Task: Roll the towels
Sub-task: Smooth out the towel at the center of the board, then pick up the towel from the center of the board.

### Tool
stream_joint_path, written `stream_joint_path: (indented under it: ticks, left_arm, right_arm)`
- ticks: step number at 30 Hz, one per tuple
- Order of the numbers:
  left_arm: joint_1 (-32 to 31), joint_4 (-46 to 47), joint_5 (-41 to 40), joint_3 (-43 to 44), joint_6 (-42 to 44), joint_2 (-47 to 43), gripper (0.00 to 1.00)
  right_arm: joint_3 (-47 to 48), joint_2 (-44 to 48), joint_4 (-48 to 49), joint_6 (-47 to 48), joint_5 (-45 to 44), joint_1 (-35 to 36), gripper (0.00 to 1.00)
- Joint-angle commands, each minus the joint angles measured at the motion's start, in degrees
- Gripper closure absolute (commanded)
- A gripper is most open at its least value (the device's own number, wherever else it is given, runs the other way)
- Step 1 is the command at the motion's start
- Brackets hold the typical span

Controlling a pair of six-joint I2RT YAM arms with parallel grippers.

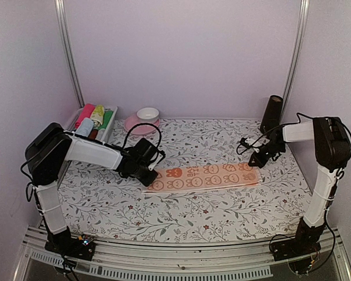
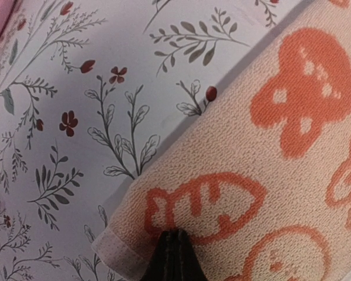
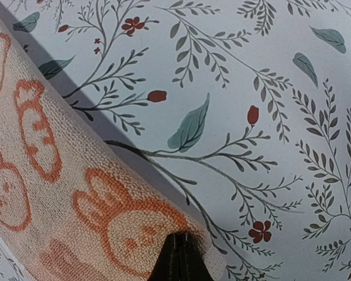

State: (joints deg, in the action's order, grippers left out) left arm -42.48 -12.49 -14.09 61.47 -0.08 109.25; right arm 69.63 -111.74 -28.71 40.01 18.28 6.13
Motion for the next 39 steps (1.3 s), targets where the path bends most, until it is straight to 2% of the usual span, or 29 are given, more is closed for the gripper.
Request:
stream_joint_path:
  ticks: [1,4,6,8,10,14,16,23,30,35,39]
  left_arm:
    - [1.3,-1.9,0.4,-0.2,-0.2,0.4,1.0]
    - [2.0,-2.3,0.4,0.0,-0.1,-1.1,0.97]
    - [2.1,-2.4,1.2,0.1,0.0,-2.0,0.93]
    - [2.2,-2.5,1.8,-0.1,0.0,-2.6,0.83]
    - [2.2,-2.6,2.0,-0.4,-0.3,-3.2,0.76]
    - [2.2,-1.8,1.4,-1.6,-0.8,-4.6,0.54]
    - [2.1,-1.8,1.0,-2.1,-0.9,-5.6,0.5]
    - [0.7,-3.8,-2.1,-4.2,-2.4,-11.4,0.45]
    - [-4.6,-7.9,-7.9,-5.0,-4.5,-17.0,0.44]
    - [-7.2,-10.8,-11.7,-5.6,-5.6,-19.7,0.44]
    - [-7.7,-11.6,-13.3,-6.5,-6.3,-22.0,0.44]
  right_arm:
    - [-1.1,0.8,0.8,-0.2,-2.9,1.1,0.94]
    - [0.1,4.8,-2.6,0.2,-1.3,1.3,0.83]
    - [1.1,7.8,-4.2,-0.4,-1.4,1.3,0.67]
    - [1.3,10.1,-5.5,-2.2,-1.1,0.3,0.55]
    - [1.6,10.9,-7.2,-5.4,0.7,-1.7,0.48]
    - [0.3,9.5,-9.9,-8.8,5.7,-5.2,0.47]
    - [-1.8,8.7,-10.0,-9.3,6.2,-5.7,0.47]
    - [-5.3,7.4,-9.6,-10.9,8.0,-5.7,0.43]
    - [-5.5,3.3,-8.9,-12.1,9.5,-5.7,0.42]
    - [-5.2,0.8,-8.8,-12.9,10.5,-5.7,0.44]
    - [-5.0,-0.3,-9.0,-13.3,11.3,-5.4,0.53]
